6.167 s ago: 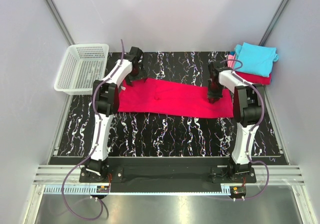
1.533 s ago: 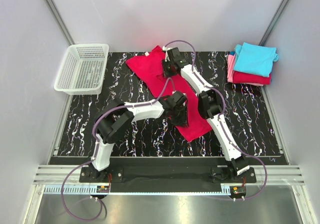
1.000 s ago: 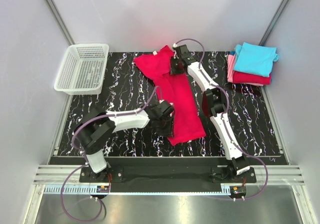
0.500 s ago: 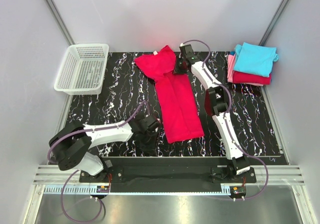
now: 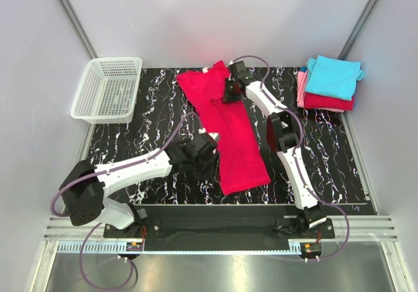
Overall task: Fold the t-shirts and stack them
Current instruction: Fold the tshirt
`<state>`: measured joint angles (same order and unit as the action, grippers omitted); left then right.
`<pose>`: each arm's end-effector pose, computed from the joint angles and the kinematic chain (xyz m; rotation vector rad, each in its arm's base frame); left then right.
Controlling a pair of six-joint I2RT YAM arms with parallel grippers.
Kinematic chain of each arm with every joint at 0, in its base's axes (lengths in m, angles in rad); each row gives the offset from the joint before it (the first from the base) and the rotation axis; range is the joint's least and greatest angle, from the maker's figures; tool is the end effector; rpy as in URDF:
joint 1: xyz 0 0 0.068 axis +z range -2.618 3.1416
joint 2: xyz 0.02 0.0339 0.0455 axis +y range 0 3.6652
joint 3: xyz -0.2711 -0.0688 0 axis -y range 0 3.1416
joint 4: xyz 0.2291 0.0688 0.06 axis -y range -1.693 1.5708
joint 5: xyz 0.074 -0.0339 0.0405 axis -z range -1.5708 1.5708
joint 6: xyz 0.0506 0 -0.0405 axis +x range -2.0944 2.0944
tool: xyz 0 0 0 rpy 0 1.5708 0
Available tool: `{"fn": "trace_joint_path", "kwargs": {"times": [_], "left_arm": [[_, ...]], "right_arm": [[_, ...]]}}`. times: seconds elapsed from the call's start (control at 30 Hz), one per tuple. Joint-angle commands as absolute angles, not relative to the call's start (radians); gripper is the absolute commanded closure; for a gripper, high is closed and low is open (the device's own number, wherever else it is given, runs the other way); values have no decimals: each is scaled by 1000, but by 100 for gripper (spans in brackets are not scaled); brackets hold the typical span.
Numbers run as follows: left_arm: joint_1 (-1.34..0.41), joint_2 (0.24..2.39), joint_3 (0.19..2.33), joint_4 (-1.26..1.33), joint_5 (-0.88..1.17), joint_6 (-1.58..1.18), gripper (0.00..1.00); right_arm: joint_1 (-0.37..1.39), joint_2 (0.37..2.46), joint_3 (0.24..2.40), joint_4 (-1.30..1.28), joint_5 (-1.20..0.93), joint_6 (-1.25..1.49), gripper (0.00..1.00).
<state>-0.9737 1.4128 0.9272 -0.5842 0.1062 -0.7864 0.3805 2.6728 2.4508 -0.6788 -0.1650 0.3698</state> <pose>0.1461 -0.2244 0.2183 0.3030 2.8141 -0.6540 0.5312 0.2214 0.1469 -0.0863 2.5278 0.5170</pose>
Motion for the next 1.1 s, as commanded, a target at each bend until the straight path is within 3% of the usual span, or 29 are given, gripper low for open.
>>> {"fn": "trace_joint_path", "kwargs": {"times": [0.0, 0.57, 1.07], "left_arm": [[-985, 1400, 1028, -508, 31, -762, 59], [-1035, 1879, 1224, -439, -112, -746, 55], [-1097, 1744, 984, -658, -244, -770, 55]], "right_arm": [[417, 2652, 2408, -785, -137, 336, 79], [443, 2641, 2427, -787, -179, 336, 79], [448, 2660, 2390, -770, -81, 480, 82]]}}
